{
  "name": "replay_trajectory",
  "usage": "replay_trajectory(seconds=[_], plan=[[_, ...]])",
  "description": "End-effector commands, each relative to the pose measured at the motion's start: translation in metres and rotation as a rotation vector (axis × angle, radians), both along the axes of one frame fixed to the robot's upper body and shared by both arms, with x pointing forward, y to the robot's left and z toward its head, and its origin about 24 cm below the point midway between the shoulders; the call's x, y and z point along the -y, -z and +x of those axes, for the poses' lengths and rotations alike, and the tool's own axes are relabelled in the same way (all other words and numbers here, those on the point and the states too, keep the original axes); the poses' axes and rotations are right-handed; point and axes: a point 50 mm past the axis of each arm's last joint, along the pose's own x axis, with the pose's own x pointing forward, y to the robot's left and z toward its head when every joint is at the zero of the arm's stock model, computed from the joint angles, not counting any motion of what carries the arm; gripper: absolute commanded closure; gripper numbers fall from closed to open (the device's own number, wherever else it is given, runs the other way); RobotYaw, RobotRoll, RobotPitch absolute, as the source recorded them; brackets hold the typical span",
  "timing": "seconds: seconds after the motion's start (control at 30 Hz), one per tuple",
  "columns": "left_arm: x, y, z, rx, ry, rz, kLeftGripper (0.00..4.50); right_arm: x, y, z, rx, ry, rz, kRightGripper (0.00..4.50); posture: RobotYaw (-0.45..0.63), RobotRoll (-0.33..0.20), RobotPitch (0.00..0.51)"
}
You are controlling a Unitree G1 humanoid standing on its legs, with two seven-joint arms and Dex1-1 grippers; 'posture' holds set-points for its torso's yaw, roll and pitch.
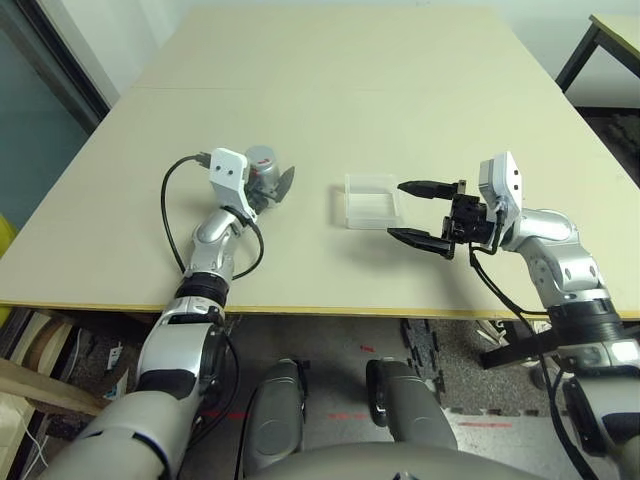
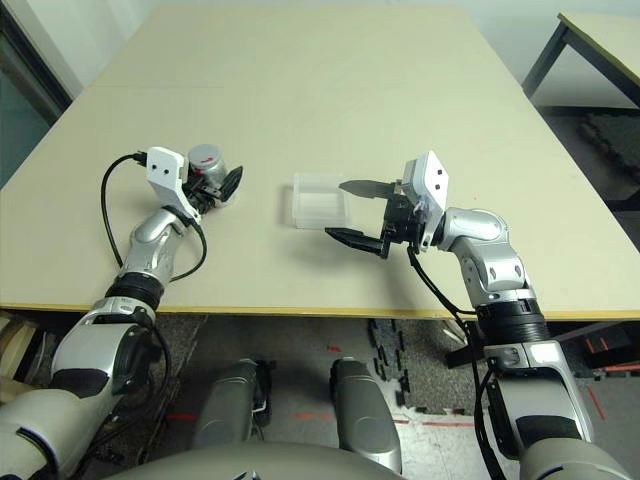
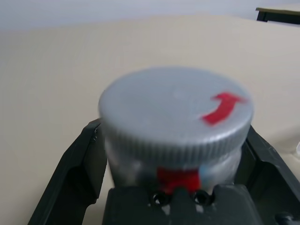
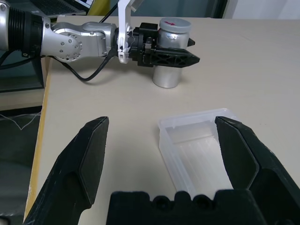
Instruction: Pour the medicine from the bottle into the box.
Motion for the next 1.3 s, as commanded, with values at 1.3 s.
replay_trajectory(seconds=[1.3], plan=[[0.054, -0.051, -0.026, -0.103, 0.585, 0.011, 1.84, -0.066, -0.062, 0.05, -0.088, -0.057, 0.009, 0.0, -0.14, 0.0, 0.08]])
